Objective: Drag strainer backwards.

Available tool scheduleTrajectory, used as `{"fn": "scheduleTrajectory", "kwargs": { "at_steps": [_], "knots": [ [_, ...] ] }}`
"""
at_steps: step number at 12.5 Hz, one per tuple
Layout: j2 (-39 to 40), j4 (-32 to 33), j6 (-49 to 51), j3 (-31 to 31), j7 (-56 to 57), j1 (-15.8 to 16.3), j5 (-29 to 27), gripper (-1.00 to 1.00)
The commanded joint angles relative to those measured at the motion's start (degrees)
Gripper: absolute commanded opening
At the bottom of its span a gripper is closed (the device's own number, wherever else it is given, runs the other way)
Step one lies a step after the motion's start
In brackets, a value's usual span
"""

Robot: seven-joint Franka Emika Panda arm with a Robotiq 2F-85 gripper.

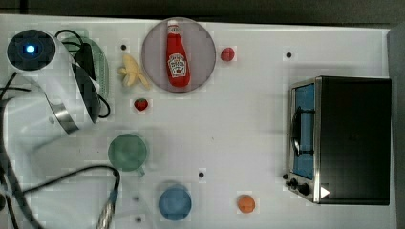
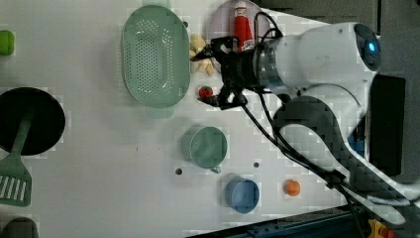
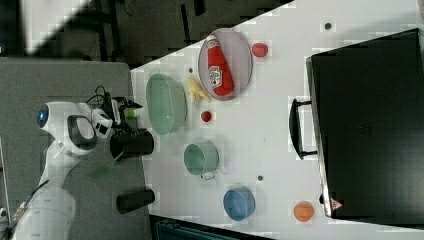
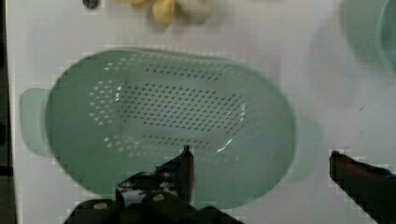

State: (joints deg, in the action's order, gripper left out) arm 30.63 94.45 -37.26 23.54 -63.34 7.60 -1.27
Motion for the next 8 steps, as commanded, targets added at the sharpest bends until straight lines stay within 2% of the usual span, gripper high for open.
{"fn": "scheduleTrajectory", "kwargs": {
  "at_steps": [1, 5, 8],
  "knots": [
    [6.9, -5.4, -3.4, -0.2, -10.8, 2.7, -0.1, 1.0],
    [15.2, -10.7, -6.9, -5.0, -11.3, 7.1, -0.1, 1.0],
    [17.9, -11.0, -9.5, -9.2, -11.3, 10.7, -0.1, 1.0]
  ]
}}
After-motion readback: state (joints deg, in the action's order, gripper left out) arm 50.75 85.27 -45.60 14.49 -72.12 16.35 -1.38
